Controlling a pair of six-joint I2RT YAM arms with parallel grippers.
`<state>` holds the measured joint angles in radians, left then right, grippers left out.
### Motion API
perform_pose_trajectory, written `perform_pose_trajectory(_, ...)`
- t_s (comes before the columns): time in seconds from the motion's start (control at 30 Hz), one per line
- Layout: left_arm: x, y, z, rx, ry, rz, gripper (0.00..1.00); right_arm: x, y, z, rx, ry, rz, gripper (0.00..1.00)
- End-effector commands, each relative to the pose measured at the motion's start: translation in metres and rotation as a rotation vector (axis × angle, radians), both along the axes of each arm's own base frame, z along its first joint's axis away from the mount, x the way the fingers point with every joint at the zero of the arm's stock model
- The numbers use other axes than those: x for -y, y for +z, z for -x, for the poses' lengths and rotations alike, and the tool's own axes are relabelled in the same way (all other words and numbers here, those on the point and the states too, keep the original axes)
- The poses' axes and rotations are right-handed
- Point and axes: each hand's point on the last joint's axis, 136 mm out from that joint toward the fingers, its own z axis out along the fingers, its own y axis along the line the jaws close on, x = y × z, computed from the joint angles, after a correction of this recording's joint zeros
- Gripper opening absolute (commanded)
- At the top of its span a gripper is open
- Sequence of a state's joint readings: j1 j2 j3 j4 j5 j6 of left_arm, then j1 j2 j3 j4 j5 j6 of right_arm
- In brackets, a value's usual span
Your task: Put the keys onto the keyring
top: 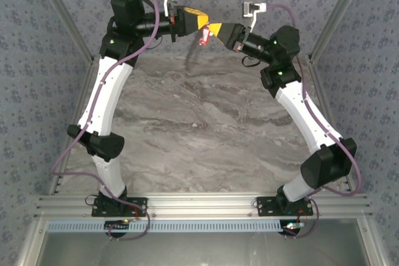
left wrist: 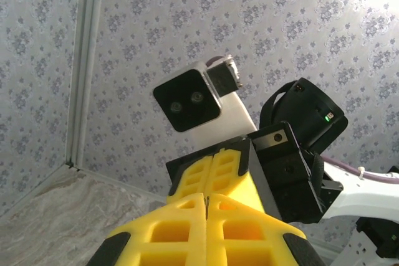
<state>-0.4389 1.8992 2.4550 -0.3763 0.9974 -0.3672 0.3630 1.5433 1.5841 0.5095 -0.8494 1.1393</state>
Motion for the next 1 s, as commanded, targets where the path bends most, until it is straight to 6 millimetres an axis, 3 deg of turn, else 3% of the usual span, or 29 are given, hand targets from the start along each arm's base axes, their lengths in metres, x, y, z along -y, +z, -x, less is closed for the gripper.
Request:
perform_pose_trajectory(0.0,-0.005,0.026,0.007,0.085,0.023,0.050,0.00,-0.005,0.007,0.012,0.036,0.025,-0.011,0.00)
perform_pose_trajectory(0.5,-0.004,0.035,0.002,0.097,0.042,0.101,0.00,-0.031,-0.007,0.005,-0.017,0.077,-0.008,0.00)
perform_pose_trajectory(0.53,-0.005,0.036,0.000,0.098,0.056,0.110,0.00,-0.030,-0.010,0.003,-0.027,0.072,-0.005,0.05)
perform_pose_trajectory(0.67,-0.014,0.041,-0.009,0.130,0.147,0.186,0.00,-0.008,-0.013,-0.004,-0.053,0.017,-0.023,0.25)
perform_pose_trajectory(0.87,-0.031,0.035,-0.023,0.090,0.232,0.278,0.00,0.043,0.001,-0.012,-0.052,-0.099,-0.057,0.32)
perform_pose_trajectory(0.97,-0.031,0.035,-0.019,0.098,0.210,0.290,0.00,0.056,0.015,-0.011,-0.020,-0.129,-0.062,0.36)
